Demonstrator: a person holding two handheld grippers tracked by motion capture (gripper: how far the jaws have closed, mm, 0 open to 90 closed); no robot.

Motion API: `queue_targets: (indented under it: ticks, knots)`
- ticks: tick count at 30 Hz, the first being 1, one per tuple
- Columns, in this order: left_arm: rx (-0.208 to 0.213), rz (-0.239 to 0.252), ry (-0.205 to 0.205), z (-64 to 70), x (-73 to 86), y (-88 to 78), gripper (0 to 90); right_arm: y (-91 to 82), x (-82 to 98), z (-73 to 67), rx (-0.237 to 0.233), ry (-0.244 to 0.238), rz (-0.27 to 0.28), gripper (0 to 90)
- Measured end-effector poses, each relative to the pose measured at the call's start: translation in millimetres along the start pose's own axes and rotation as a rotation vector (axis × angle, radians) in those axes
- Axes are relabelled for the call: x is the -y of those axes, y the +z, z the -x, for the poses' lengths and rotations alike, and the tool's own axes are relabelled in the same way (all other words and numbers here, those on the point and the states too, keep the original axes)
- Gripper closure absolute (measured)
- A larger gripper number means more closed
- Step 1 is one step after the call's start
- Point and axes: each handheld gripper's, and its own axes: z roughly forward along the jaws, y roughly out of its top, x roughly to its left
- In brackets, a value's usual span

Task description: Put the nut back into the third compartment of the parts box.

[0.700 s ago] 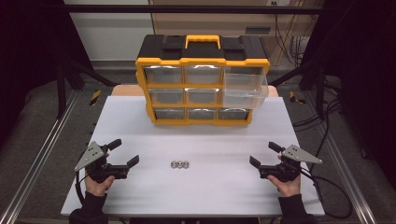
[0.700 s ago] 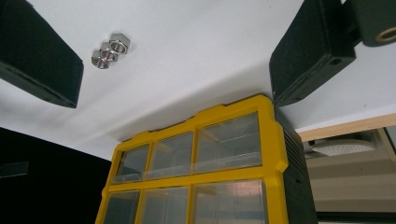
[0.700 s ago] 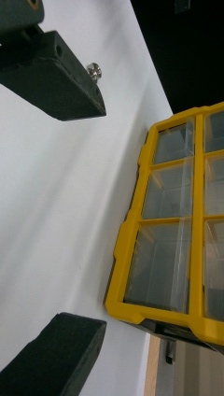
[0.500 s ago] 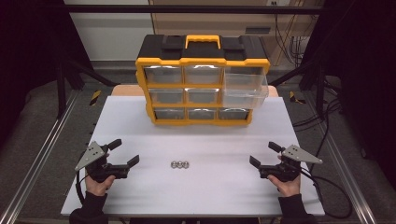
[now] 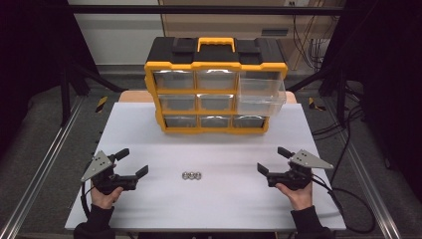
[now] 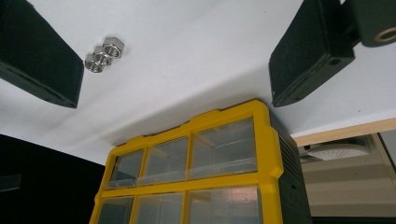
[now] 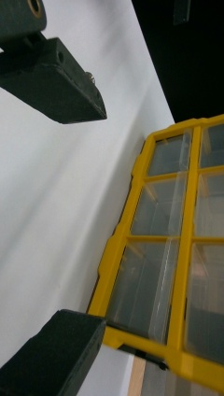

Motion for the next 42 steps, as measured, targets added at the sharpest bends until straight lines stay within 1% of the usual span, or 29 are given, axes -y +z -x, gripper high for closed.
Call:
queue_targets:
  ticks: [2,3,4,7,8,9,11,14,17,19,22,23,25,26,27,29,32,33,34,35,36,37,38,39,42]
  knots:
    - [-0.003,-0.004,0.001,0.2,0.1,0.3,3.3,9.2,-3.9,-8.7,-0.001,-0.022,-0.027,4.6]
    - [-0.003,-0.004,0.001,0.2,0.1,0.3,3.3,9.2,-3.9,-8.7,-0.001,-0.022,-0.027,4.6]
    - [-0.002,-0.004,0.001,0.4,0.2,0.3,3.3,12.6,-5.0,-12.1,-0.007,-0.027,-0.036,4.6]
    - [-0.002,-0.005,0.000,0.5,0.4,0.7,3.3,25.1,-8.8,-24.2,-0.039,-0.038,-0.054,5.0]
    - [-0.003,-0.005,0.002,0.7,0.6,0.8,3.3,32.2,-10.7,-30.8,-0.059,-0.052,-0.069,5.3]
    - [-0.004,-0.006,0.002,0.6,0.7,1.0,3.2,36.3,-11.6,-34.2,-0.068,-0.067,-0.078,5.3]
    - [-0.006,-0.007,0.001,0.5,0.9,1.0,3.2,45.0,-13.3,-41.6,-0.079,-0.077,-0.094,5.3]
    - [-0.005,-0.007,0.001,0.5,1.3,1.1,3.2,57.6,-16.8,-51.7,-0.097,-0.081,-0.111,5.7]
    - [-0.001,-0.007,0.002,1.1,1.7,2.2,3.2,70.0,-21.7,-61.1,-0.111,-0.093,-0.120,6.2]
    - [-0.002,-0.009,0.002,1.3,2.1,2.7,3.2,78.0,-24.3,-66.8,-0.125,-0.091,-0.122,6.7]
    - [-0.001,-0.010,0.000,1.4,2.6,3.3,3.2,89.6,-25.9,-75.1,-0.141,-0.092,-0.140,7.2]
    - [-0.001,-0.012,0.000,1.5,2.8,3.6,3.3,93.9,-25.9,-77.7,-0.145,-0.100,-0.150,7.3]
    - [-0.002,-0.013,0.001,1.6,3.0,3.9,3.2,101.4,-24.8,-83.4,-0.153,-0.109,-0.166,7.8]
    - [-0.002,-0.013,0.001,1.6,3.0,3.9,3.2,101.4,-24.8,-83.4,-0.153,-0.109,-0.166,7.8]
    - [-0.003,-0.012,0.001,1.6,3.2,4.0,3.2,110.0,-22.7,-89.5,-0.164,-0.120,-0.187,8.7]
    - [-0.003,-0.013,0.001,1.4,3.3,4.1,3.2,116.3,-20.4,-93.1,-0.177,-0.115,-0.206,9.6]
    - [-0.005,-0.015,0.000,1.3,3.5,4.3,3.2,127.1,-14.6,-98.4,-0.178,-0.135,-0.246,10.6]
    - [-0.006,-0.014,0.001,1.3,3.6,4.3,3.2,130.1,-12.4,-99.8,-0.182,-0.135,-0.254,11.7]
    - [-0.006,-0.014,0.001,1.3,3.6,4.3,3.2,130.1,-12.4,-99.8,-0.182,-0.135,-0.254,11.7]
    - [-0.008,-0.015,0.001,0.8,3.5,4.0,3.2,134.9,-7.8,-101.3,-0.190,-0.127,-0.268,13.9]
    - [-0.008,-0.015,0.001,0.8,3.5,4.0,3.2,136.9,-5.6,-102.0,-0.185,-0.129,-0.279,14.8]
    - [-0.008,-0.015,0.000,0.7,3.5,4.0,3.2,136.9,-5.6,-102.0,-0.185,-0.129,-0.279,14.8]
    - [-0.009,-0.016,0.000,0.7,3.6,4.1,3.3,139.2,-3.4,-102.7,-0.186,-0.134,-0.288,15.8]
    - [-0.007,-0.017,0.001,0.8,3.8,4.5,3.3,143.5,1.1,-105.3,-0.192,-0.144,-0.316,17.6]
    - [-0.008,-0.019,0.001,1.0,3.9,4.8,3.2,146.8,3.8,-107.7,-0.200,-0.157,-0.332,19.5]
